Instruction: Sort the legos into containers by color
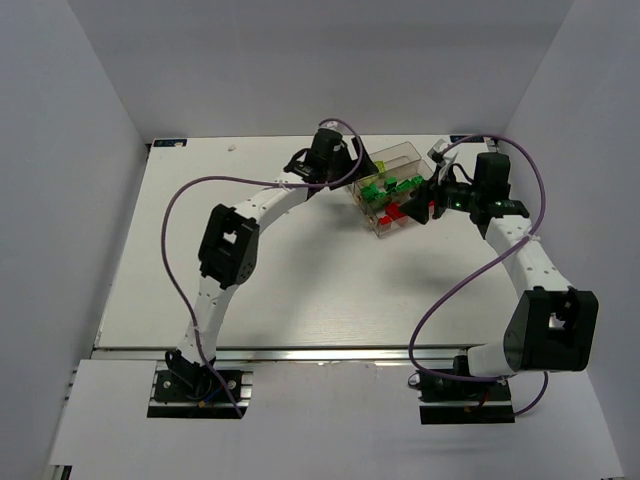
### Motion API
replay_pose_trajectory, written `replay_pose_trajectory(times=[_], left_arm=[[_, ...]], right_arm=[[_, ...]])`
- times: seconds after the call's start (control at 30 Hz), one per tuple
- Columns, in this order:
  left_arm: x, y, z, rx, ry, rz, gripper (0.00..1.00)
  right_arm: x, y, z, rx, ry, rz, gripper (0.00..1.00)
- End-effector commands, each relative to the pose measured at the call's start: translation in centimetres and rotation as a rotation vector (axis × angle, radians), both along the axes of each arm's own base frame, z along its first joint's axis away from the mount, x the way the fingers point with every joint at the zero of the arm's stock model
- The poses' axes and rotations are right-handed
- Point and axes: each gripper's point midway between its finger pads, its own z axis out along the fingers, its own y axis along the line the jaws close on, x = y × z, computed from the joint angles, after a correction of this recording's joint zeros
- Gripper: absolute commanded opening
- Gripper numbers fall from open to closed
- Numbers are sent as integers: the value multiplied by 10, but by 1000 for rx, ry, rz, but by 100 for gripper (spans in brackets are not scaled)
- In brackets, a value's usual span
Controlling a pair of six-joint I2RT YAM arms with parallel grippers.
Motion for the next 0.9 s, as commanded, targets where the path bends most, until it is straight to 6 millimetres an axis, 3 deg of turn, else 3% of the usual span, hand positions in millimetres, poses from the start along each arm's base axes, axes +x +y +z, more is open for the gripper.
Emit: replay_pose_trajectory(times=[0.0,0.07,0.1,0.17,0.2,0.23,0.27,0.33,0.37,0.43,0.47,0.6,0.63,0.67,0.7,0.73,0.77,0.8,0.83,0.87], left_arm=[[-18,50,112,22,-203,67,98],[-24,78,119,43,-227,114,98],[-36,108,120,63,-224,176,98],[-47,134,123,53,-230,230,98],[-60,162,119,57,-220,265,98],[-66,174,119,39,-211,286,98],[-72,185,118,32,-206,304,98],[-94,217,111,28,-184,351,98],[-102,227,106,33,-172,367,98],[-125,250,99,43,-161,414,98],[-133,260,94,59,-156,442,98],[-171,286,83,90,-148,500,98],[-179,291,78,99,-133,511,98],[-190,297,78,96,-142,527,98],[-195,301,77,94,-136,538,98],[-203,305,72,105,-116,546,98],[-212,309,72,99,-121,556,98],[-217,313,71,93,-114,579,98],[-221,316,71,89,-111,592,98],[-228,319,66,93,-96,601,98]], right_arm=[[4,4,18,-9,-99,67,70],[7,8,20,-8,-130,108,83],[9,11,19,-12,-132,114,89],[13,21,8,-38,-115,141,89],[19,26,14,-53,-131,146,89],[26,28,9,-86,-124,129,90],[28,42,-3,-106,-94,151,89],[44,49,-6,-173,-95,103,90],[46,65,-18,-198,-76,118,89],[60,76,-13,-209,-80,74,90],[63,91,-24,-216,-51,84,89],[94,123,-29,-225,9,-12,89],[104,126,-50,-250,72,-79,89],[113,142,-36,-242,42,-95,89],[118,149,-39,-250,50,-116,90],[127,153,-58,-273,86,-164,89],[131,169,-48,-258,63,-162,89],[133,177,-51,-255,68,-161,89],[137,184,-69,-267,95,-165,88],[136,195,-74,-254,121,-164,87]])
